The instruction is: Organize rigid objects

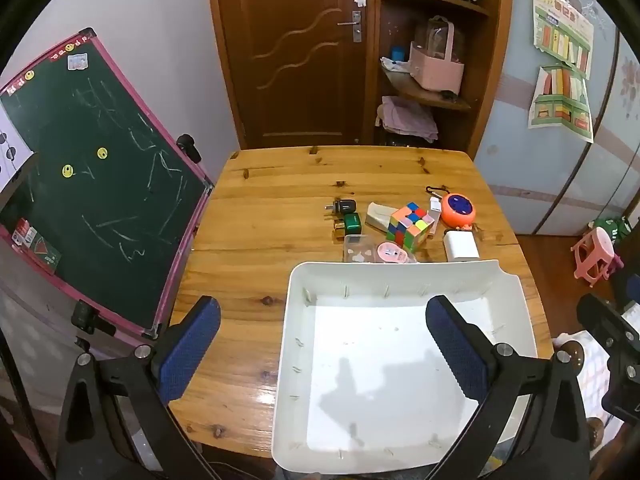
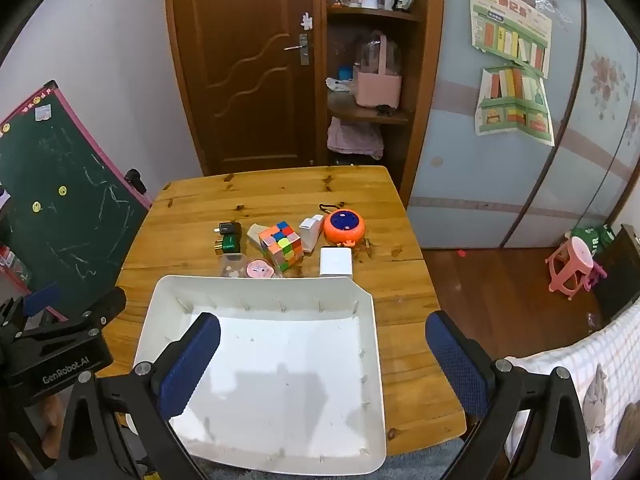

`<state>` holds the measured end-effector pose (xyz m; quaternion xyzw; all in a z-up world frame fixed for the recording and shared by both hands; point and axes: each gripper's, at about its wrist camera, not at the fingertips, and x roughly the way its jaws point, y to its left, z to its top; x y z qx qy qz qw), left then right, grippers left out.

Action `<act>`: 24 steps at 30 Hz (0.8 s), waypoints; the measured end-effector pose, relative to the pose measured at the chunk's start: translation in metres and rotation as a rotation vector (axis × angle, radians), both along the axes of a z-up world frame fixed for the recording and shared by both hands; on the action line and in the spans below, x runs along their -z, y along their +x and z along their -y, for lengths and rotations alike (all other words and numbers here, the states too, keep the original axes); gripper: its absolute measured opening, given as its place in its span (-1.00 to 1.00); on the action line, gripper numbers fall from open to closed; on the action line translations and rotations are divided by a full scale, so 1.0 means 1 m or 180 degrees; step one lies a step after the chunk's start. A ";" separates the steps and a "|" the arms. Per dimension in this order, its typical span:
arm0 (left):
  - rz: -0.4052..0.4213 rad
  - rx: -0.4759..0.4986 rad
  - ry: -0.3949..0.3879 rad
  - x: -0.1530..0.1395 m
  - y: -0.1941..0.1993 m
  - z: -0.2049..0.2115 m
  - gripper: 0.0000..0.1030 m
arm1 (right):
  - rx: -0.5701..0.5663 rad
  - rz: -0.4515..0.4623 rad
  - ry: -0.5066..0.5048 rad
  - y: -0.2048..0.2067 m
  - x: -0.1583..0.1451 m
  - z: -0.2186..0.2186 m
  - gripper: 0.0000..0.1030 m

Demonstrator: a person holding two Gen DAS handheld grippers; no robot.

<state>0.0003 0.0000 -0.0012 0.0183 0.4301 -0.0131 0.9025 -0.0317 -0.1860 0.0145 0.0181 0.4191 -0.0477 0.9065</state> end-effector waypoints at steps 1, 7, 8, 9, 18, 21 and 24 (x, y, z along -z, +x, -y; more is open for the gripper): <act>-0.0020 0.0000 -0.0011 0.001 0.000 0.000 0.99 | 0.0002 -0.0011 0.0005 0.000 0.001 0.000 0.99; -0.0038 -0.0007 0.0013 0.000 0.005 0.004 0.99 | 0.0046 -0.0058 0.0059 0.004 0.005 -0.002 0.99; -0.0034 -0.0009 0.0012 0.000 0.006 0.004 0.99 | 0.0054 -0.0063 0.0064 0.005 0.006 -0.004 0.99; -0.0008 -0.0001 0.0021 -0.003 0.003 0.003 0.99 | -0.0049 -0.0020 -0.0006 0.006 0.007 -0.013 0.99; -0.0007 0.0028 0.0023 0.004 0.002 0.003 0.99 | -0.0042 -0.0010 0.0000 0.005 0.010 -0.009 0.99; 0.0002 0.0018 0.0008 0.003 0.002 0.002 0.99 | -0.0047 -0.0017 0.0003 0.005 0.008 -0.008 0.99; -0.0003 0.0012 -0.0014 0.004 0.001 0.003 0.99 | -0.0050 -0.0019 0.0006 0.005 0.007 -0.009 0.99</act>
